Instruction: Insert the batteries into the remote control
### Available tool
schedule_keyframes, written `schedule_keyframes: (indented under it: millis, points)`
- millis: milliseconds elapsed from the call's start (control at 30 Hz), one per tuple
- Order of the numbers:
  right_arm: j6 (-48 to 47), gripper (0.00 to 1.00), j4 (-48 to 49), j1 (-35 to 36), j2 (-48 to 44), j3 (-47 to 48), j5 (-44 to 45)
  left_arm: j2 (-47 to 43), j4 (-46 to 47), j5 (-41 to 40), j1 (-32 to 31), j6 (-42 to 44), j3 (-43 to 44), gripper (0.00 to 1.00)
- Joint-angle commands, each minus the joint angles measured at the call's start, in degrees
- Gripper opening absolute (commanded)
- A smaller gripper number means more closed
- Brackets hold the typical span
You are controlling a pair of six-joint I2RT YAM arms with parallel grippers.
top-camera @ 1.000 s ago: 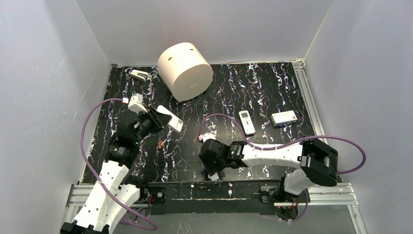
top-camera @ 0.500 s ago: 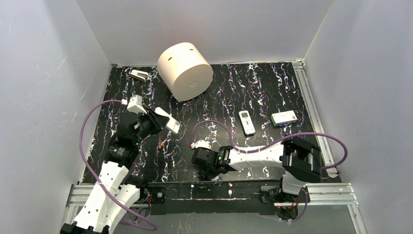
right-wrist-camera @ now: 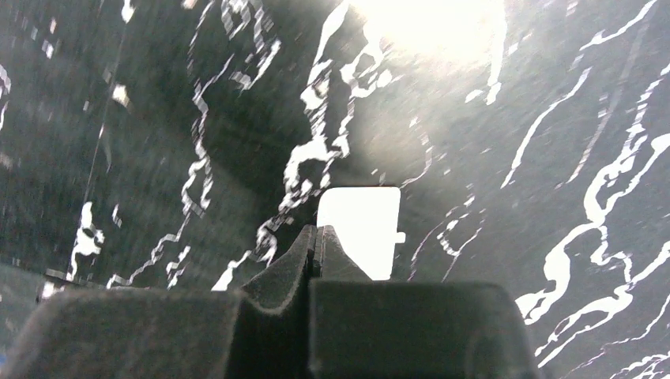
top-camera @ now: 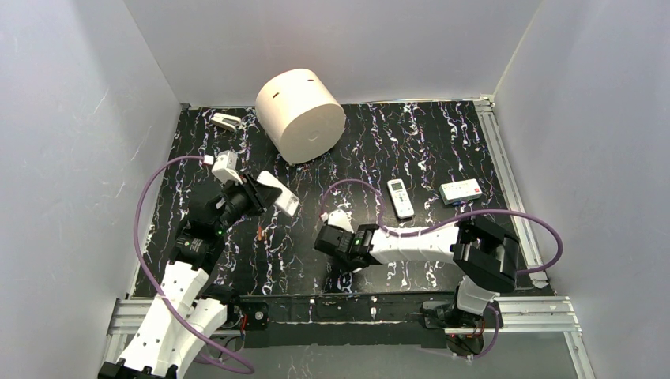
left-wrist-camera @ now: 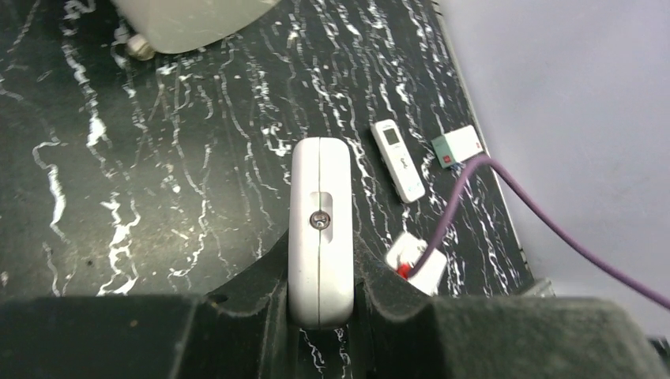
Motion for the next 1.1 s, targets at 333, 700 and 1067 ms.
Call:
schedule_keyframes:
  millis: [333,700,1067]
  points:
    - [-3.82,0.53,19.55,-2.22,-18.88,-4.95,-3.85,0.21,6.07,18.82,0.16,7.78,1.87,0.00]
    - [-9.40,0.98,41.28,-3.50,-34.31,-12.18,-13.94,4.61,10.48,48.43,0.18,6.91,8.51,0.00]
    - [-13.57,0.83,43.03,-7.33,-32.09,-4.37,-32.67,5.60,11.53,62.00,0.13,4.09,13.04,0.00]
